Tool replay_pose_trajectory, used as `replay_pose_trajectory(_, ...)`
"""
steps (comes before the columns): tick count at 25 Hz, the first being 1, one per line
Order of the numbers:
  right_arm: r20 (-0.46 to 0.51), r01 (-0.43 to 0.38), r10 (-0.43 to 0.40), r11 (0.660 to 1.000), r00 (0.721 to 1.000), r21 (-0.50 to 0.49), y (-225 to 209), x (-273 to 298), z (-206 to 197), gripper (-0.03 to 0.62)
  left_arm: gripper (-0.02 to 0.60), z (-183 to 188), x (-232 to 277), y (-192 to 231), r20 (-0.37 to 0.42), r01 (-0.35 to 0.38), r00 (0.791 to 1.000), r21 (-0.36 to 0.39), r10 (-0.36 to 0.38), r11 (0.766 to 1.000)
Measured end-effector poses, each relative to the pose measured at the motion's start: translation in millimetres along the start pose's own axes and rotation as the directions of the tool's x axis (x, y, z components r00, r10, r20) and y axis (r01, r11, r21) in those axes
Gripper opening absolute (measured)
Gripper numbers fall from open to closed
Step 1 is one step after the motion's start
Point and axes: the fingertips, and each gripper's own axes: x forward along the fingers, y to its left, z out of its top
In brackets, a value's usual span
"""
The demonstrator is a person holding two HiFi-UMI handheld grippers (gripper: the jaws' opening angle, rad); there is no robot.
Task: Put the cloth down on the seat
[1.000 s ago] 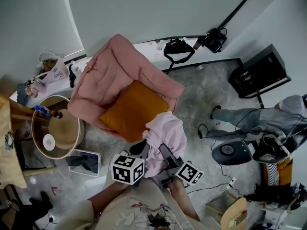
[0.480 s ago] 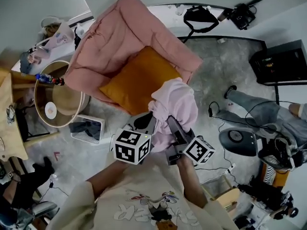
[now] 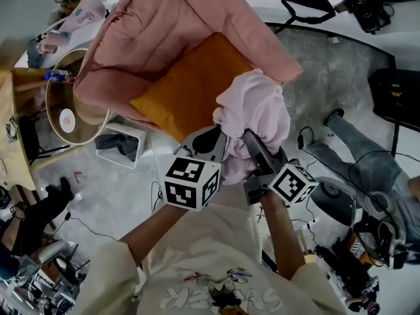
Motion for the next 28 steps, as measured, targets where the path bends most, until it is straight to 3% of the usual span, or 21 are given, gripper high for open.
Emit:
replay_pose_trajectory(10, -0.133, -0.02, -0.003, 0.986, 0.991, -0.164, -57.7, 75.6, 20.7, 0.322, 0.005, -3.7, 79.2, 47.1, 0.0, -0.103, 0.995, -0.077, 0.103, 0.992)
replay_pose_trajectory(13, -0.133, -0.017, -0.014, 0.973, 0.991, -0.232, -75.3, 92.6, 33.0, 0.322, 0.005, -1.4, 108.1, 56.3, 0.001, -0.112, 0.994, -0.079, 0.112, 0.991)
replay_pose_trajectory(20, -0.16, -0.021, -0.026, 0.958, 0.987, -0.286, -103.4, 132.7, 46.7, 0.322, 0.005, 3.2, 152.7, 81.1, 0.001, -0.131, 0.991, -0.094, 0.131, 0.987)
replay_pose_trajectory(28, -0.199, -0.039, -0.054, 0.9, 0.978, -0.435, -126.8, 185.8, 55.3, 0.322, 0.005, 3.1, 198.3, 121.9, -0.014, -0.158, 0.987, -0.146, 0.157, 0.977)
